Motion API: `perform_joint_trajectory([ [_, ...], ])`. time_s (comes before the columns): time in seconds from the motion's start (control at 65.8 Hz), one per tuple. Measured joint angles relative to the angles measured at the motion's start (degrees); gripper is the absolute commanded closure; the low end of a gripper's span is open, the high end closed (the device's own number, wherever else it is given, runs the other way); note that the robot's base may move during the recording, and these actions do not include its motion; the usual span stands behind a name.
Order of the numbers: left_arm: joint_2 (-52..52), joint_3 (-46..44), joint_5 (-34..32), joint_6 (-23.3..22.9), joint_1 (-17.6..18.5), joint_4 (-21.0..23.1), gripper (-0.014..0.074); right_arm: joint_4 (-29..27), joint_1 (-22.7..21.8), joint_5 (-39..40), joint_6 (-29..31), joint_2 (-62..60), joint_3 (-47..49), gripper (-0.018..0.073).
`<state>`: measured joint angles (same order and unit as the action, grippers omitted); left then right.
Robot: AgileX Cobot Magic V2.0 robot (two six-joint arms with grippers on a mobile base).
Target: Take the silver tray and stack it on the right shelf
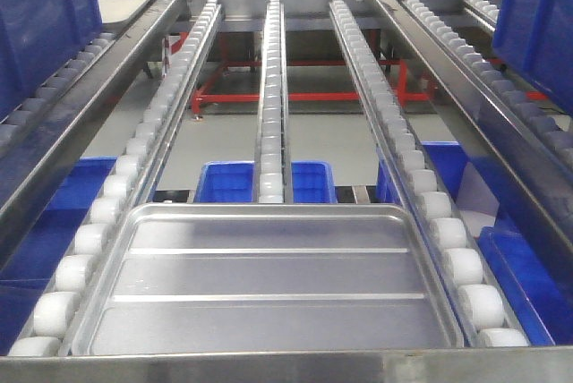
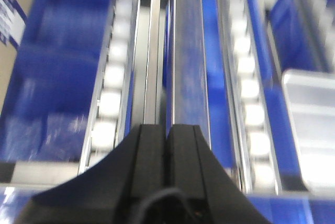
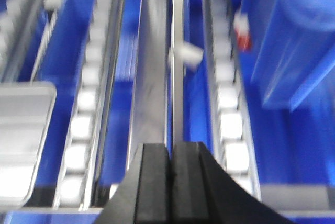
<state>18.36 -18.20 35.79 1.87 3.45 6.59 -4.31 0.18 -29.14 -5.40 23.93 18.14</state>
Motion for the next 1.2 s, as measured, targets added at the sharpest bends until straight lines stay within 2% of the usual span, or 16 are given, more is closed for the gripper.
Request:
perform_joint_trajectory([
  [0.106,7.7,-3.8,1.1,0.7,0.0,0.7,0.0687,-0.4,0.0,-2.9,0.0,8.7,3.5,0.051],
  [0.243,14.4,-4.4,0.9,1.0,0.0,1.9,0.0687,-0.9,0.0,-4.4,0.0,15.1,4.4,0.051],
  [0.547,22.9,-4.9,0.6,1.5,0.4,11.6,0.0687,-5.4,0.0,-11.0,0.0,20.3,4.6,0.0502],
  [0.638,24.9,-6.1,0.8,1.7,2.1,12.9,0.0687,-5.7,0.0,-12.0,-0.1,21.8,4.6,0.0499],
  [0.821,27.4,-9.4,0.8,1.8,8.8,13.2,0.0687,-5.7,0.3,-11.7,-2.2,22.4,6.0,0.0487],
  [0.912,29.5,-10.8,-0.1,0.0,11.9,11.6,0.0688,-5.7,1.4,-11.1,-2.4,22.6,7.7,0.0487],
  [0.988,31.8,-11.8,-1.2,-3.0,13.8,8.4,0.0688,-5.7,2.9,-10.7,-2.6,23.7,9.4,0.0487],
  [1.201,40.2,-16.7,-2.1,-15.4,19.7,-2.9,0.0688,-5.5,9.0,-8.1,-7.1,31.0,14.0,0.0487],
])
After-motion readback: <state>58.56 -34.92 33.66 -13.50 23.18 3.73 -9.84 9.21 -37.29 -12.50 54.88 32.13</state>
